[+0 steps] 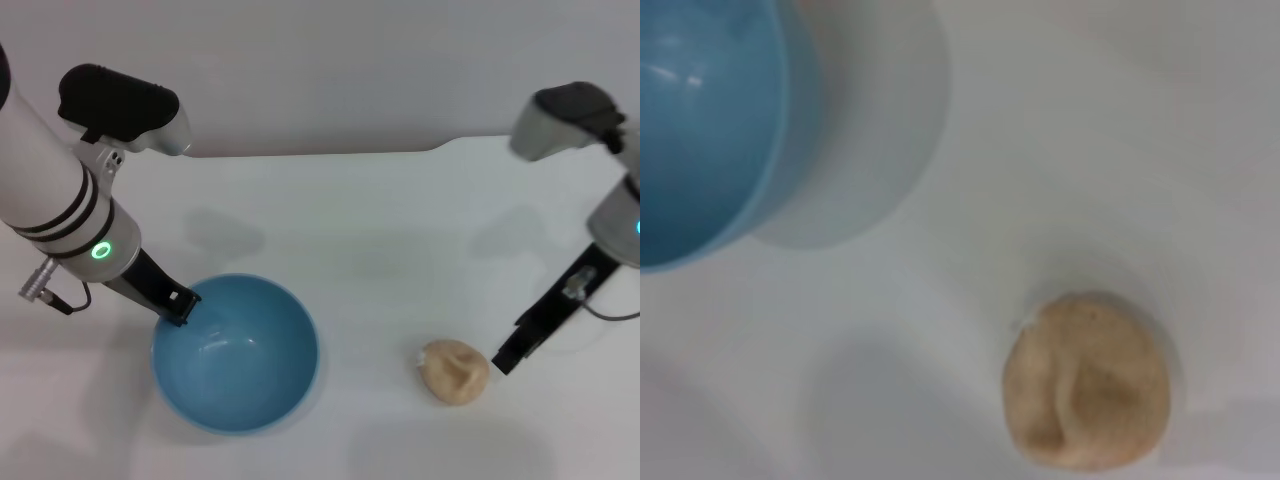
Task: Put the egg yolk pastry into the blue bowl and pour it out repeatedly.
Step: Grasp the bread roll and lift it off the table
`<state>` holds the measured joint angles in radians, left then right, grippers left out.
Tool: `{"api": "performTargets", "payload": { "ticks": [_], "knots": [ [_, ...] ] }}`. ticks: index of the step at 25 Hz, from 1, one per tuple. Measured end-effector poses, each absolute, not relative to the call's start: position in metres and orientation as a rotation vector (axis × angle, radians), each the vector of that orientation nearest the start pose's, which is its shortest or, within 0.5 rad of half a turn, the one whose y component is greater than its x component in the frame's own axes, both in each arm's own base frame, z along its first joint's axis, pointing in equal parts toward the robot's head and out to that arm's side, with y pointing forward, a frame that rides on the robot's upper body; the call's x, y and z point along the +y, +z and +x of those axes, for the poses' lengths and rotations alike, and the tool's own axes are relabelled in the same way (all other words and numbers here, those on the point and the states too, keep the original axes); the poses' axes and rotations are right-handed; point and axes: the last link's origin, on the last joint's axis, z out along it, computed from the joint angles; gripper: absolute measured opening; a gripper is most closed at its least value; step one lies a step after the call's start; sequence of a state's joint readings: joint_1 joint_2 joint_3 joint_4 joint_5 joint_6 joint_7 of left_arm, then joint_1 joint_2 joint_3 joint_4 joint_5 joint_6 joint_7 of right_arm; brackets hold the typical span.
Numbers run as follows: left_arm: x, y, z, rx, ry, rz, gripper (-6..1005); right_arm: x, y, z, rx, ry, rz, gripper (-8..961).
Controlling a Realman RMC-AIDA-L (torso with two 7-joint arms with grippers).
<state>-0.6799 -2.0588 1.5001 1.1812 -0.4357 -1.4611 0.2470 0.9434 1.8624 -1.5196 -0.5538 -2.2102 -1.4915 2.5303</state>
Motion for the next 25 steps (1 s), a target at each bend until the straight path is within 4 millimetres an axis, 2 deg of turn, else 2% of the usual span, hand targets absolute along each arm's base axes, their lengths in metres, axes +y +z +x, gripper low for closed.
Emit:
{"api": "performTargets", "payload": {
  "ticks": [5, 10, 17, 25],
  "knots": [
    [0.371, -0.020, -0.193, -1.172, 0.616, -2.328, 24, 0.383, -0.035, 0.202, 1.180, -0.806, -2.630, 369],
    [0.371, -0.019, -0.193, -1.170, 0.614, -2.329, 23, 0.379, -0.057, 0.190, 1.101, -0.799, -2.641, 369],
    [0.371, -0.019, -0.193, -1.167, 0.612, -2.330, 23, 0.375, -0.066, 0.190, 1.098, -0.792, -2.649, 369],
    [0.373, -0.020, -0.189, -1.155, 0.611, -2.336, 23, 0.369, -0.078, 0.202, 1.082, -0.817, -2.637, 370]
  ]
}}
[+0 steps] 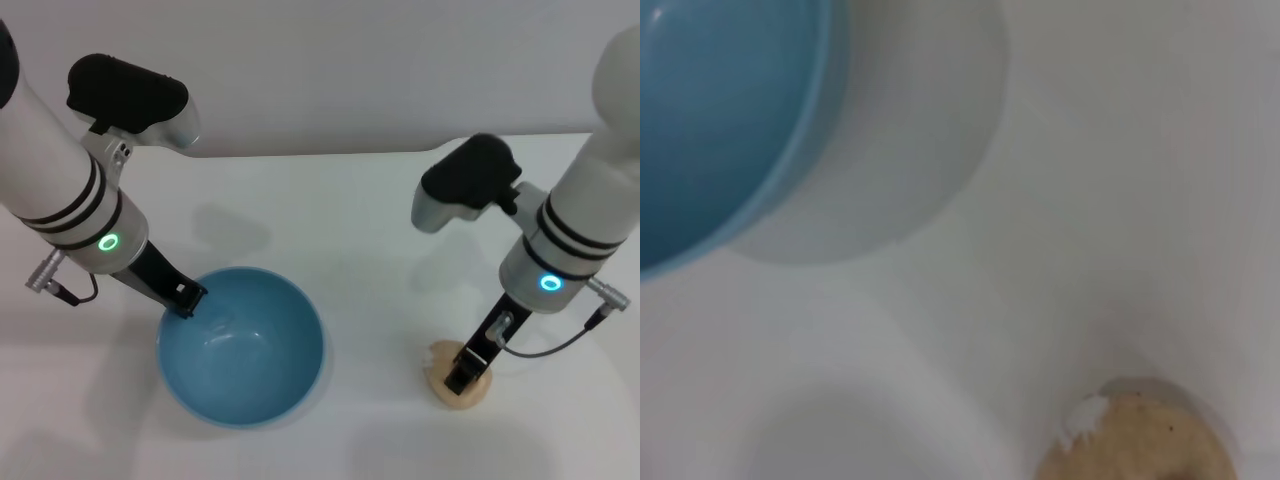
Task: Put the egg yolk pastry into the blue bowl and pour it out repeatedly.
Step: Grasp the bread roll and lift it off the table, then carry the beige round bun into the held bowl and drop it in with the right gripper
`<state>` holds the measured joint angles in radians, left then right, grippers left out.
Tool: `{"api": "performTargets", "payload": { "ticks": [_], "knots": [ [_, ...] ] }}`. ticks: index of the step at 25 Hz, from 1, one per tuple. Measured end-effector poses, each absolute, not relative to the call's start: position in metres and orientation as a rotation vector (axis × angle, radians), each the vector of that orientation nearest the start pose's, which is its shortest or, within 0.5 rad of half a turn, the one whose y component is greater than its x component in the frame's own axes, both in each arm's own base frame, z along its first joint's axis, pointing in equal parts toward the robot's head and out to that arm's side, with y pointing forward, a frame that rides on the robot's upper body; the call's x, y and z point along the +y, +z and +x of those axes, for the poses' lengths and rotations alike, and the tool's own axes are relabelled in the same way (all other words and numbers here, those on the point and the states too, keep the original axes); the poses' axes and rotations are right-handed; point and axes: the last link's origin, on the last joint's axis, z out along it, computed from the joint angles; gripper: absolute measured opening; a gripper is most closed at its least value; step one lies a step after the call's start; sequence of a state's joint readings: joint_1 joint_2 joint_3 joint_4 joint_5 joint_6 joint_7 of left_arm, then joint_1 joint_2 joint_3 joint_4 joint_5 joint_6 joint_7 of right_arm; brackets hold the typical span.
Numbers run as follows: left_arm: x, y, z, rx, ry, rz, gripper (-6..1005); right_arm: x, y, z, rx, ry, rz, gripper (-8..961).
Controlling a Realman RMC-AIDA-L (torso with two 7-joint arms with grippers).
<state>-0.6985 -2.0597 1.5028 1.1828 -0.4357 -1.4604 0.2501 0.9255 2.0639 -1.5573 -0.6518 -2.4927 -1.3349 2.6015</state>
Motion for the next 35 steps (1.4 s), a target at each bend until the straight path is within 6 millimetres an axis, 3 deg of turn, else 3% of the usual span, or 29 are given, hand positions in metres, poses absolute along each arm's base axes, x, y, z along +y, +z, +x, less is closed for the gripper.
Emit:
{"api": "performTargets", "payload": {
  "ticks": [12, 20, 26, 31, 35],
  "knots": [
    [0.374, -0.020, -0.186, -1.146, 0.610, -2.340, 23, 0.367, -0.082, 0.205, 1.040, -0.833, -2.633, 344],
    [0.376, -0.020, -0.181, -1.131, 0.605, -2.345, 22, 0.370, -0.068, 0.201, 1.005, -0.765, -2.655, 154],
    [0.379, -0.021, -0.174, -1.109, 0.597, -2.354, 22, 0.364, -0.035, 0.177, 0.946, -0.517, -2.782, 131],
    [0.380, -0.021, -0.171, -1.101, 0.593, -2.357, 22, 0.353, -0.006, 0.136, 0.804, -0.076, -2.997, 112],
    [0.380, -0.022, -0.170, -1.097, 0.586, -2.362, 22, 0.356, 0.006, 0.118, 0.716, 0.216, -3.033, 81]
  ]
}}
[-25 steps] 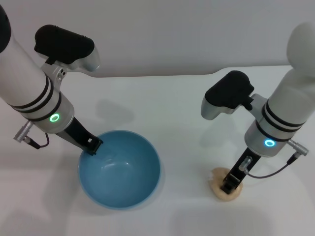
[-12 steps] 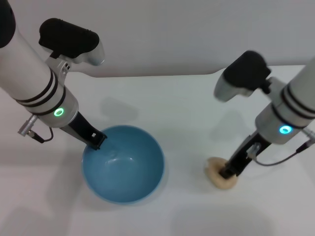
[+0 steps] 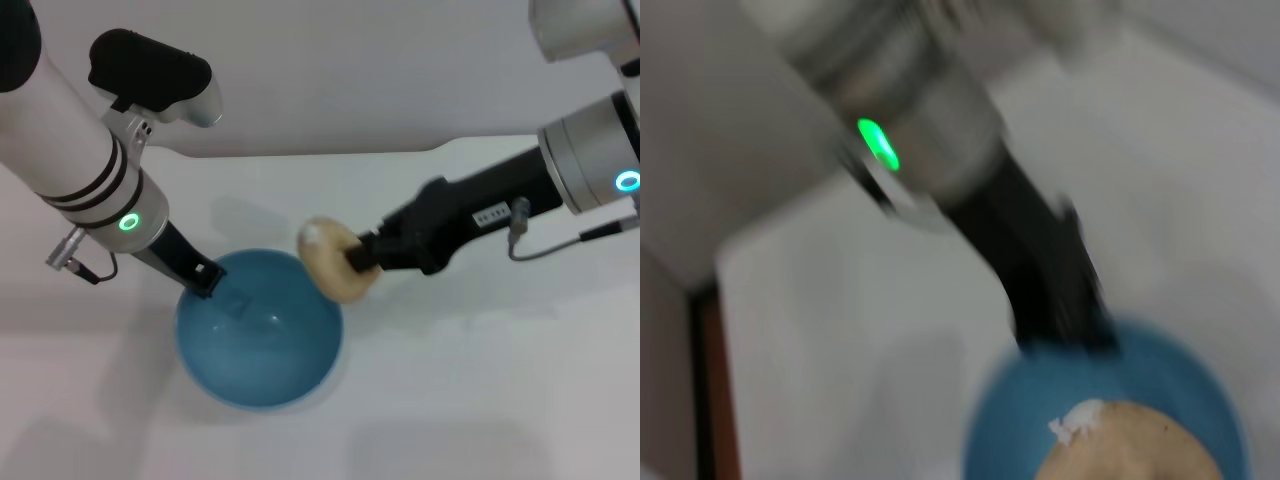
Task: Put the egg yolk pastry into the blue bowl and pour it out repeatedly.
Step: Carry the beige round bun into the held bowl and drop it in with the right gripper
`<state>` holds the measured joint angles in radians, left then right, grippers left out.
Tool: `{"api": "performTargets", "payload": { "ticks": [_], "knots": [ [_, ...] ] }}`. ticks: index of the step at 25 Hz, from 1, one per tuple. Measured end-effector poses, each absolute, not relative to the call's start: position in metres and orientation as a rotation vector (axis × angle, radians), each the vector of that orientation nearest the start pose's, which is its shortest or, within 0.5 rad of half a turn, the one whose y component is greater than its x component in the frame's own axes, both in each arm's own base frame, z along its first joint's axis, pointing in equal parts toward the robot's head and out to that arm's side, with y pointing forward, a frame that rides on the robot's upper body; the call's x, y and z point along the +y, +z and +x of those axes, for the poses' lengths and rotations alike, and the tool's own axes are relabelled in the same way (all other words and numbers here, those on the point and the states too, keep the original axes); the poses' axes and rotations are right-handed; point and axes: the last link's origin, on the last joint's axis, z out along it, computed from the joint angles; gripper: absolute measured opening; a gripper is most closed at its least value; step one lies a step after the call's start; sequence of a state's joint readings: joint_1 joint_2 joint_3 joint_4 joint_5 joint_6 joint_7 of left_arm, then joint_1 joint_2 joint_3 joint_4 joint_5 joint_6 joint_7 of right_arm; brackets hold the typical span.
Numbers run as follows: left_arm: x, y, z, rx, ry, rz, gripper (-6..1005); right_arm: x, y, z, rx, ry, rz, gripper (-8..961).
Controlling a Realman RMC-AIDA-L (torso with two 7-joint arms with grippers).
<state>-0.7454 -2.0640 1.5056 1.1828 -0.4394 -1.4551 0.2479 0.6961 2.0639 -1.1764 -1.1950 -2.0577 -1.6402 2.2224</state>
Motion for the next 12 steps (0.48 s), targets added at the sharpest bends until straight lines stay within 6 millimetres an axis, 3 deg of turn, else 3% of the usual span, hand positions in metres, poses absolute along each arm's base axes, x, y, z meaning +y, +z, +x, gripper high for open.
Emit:
{"api": "performTargets", "payload": {
  "ticks": [8, 12],
  "knots": [
    [0.381, -0.027, -0.158, -1.072, 0.514, -2.410, 22, 0.367, -0.025, 0.111, 0.659, 0.183, -3.025, 27],
    [0.382, -0.027, -0.154, -1.057, 0.499, -2.419, 22, 0.370, -0.031, 0.112, 0.677, 0.176, -3.013, 5]
  ]
}}
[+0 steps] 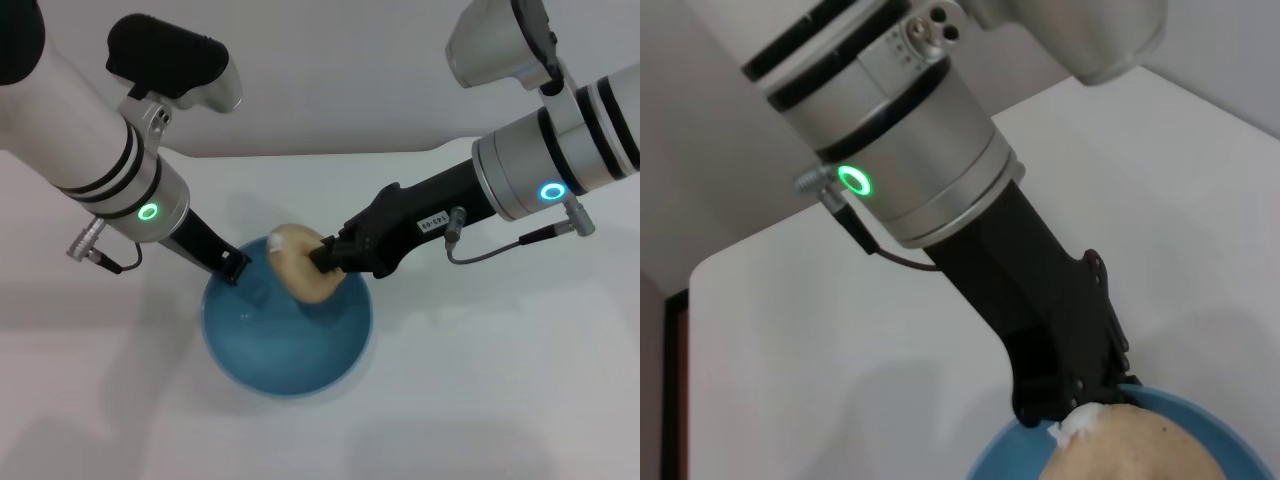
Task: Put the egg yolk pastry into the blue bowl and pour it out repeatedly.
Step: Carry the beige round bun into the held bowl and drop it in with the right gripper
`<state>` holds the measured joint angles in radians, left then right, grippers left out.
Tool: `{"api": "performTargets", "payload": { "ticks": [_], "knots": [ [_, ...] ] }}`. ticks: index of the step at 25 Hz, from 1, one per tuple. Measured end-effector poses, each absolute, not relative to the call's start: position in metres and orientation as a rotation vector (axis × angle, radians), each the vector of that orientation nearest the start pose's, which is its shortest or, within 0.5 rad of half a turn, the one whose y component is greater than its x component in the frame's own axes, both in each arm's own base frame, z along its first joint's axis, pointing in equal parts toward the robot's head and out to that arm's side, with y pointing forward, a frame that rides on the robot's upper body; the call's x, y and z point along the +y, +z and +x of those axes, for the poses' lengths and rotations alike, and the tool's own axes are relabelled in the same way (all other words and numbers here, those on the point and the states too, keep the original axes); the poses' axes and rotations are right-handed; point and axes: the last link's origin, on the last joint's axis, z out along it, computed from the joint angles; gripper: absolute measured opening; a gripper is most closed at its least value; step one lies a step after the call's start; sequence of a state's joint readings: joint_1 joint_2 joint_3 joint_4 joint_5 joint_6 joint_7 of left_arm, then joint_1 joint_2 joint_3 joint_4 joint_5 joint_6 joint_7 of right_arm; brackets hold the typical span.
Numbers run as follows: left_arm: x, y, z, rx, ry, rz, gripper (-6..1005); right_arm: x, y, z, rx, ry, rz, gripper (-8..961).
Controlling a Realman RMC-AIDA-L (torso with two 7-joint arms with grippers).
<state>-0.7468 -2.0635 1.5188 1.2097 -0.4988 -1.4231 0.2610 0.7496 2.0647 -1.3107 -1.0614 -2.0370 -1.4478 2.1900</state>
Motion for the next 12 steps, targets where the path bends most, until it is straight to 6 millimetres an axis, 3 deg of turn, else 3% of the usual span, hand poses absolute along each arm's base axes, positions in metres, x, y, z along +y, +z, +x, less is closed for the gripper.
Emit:
{"api": "performTargets", "payload": {
  "ticks": [3, 8, 12],
  "knots": [
    [0.382, -0.025, -0.150, -1.038, 0.481, -2.423, 21, 0.372, -0.033, 0.116, 0.699, 0.181, -2.993, 1],
    [0.383, -0.024, -0.148, -1.022, 0.462, -2.422, 21, 0.370, -0.036, 0.119, 0.730, 0.156, -3.016, 77],
    [0.384, -0.023, -0.149, -1.019, 0.449, -2.416, 21, 0.373, -0.024, 0.120, 0.744, 0.213, -2.976, 138]
  ]
}}
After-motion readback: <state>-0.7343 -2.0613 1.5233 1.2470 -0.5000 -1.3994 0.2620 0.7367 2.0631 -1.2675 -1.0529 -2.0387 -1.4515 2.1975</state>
